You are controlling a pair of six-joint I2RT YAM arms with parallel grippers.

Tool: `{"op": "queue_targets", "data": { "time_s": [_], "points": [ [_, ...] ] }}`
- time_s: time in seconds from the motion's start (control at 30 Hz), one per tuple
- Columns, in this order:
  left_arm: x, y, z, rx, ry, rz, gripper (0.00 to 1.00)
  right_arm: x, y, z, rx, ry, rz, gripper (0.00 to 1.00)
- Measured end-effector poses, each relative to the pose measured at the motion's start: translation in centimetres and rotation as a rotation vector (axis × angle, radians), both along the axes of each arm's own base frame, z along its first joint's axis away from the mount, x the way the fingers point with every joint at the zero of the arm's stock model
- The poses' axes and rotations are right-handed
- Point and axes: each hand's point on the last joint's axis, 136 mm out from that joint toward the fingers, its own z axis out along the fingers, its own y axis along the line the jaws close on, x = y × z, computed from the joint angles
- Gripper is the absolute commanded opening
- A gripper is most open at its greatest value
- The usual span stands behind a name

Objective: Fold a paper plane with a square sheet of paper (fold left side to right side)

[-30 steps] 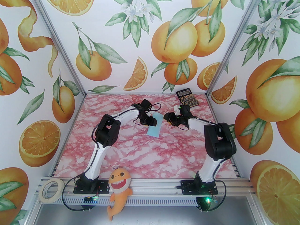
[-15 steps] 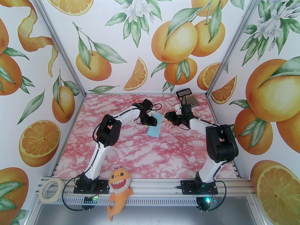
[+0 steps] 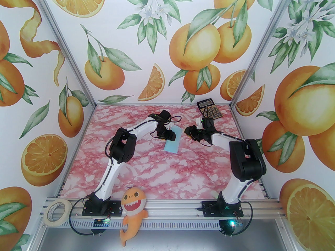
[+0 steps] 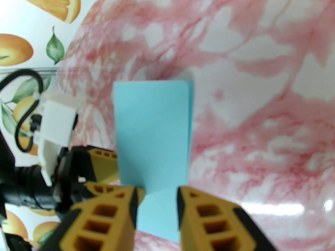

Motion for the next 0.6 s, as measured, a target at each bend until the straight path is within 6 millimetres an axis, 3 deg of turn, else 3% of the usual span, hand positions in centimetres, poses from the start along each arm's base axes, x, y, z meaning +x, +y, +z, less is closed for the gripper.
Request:
{"op": "queue_targets", "data": {
  "time_s": [0.2,0.4,0.6],
  "points": [
    [0.0,0.0,-0.1,0.009,0.013,-0.002,0.59,-0.1,0.3,0.0,0.002,0.002,0.006,0.30],
    [0.0,0.0,-0.1,0.012,0.017,-0.004,0.59,-0.2,1.8,0.3,0.019,-0.008,0.027,0.08],
    [0.0,0.0,0.0,0.012,0.017,-0.005,0.59,-0.4,4.2,-0.9,0.051,0.011,0.053,0.01]
  ]
}}
